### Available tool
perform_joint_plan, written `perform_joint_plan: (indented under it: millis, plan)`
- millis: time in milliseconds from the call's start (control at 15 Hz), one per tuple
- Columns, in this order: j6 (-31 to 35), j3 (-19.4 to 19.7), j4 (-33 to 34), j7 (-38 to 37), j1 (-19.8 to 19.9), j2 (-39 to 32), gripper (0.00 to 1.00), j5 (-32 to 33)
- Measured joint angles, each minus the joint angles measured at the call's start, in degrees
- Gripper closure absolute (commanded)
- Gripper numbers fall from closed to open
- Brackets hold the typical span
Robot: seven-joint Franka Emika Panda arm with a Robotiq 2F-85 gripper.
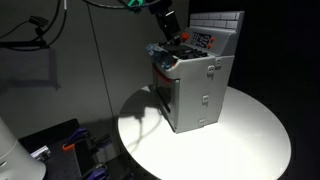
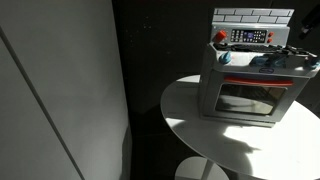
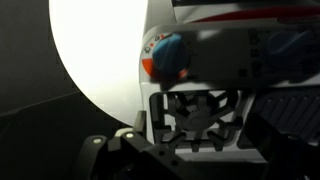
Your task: Push the top right button on the toy stove
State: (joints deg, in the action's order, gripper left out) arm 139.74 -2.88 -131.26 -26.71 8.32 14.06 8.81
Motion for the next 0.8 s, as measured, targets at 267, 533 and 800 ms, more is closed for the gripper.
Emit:
perform_joint_plan:
  millis: [267,533,800]
  plan:
    - [2.1,0.0,4.8,-4.9,0.2,-4.7,0.00,4.0]
    - [2.7,0.6,9.5,-10.1,0.2,-8.5,0.00,8.3]
    - [2.7,1.8,13.9,-14.0,0.1,-12.0,0.00,11.8]
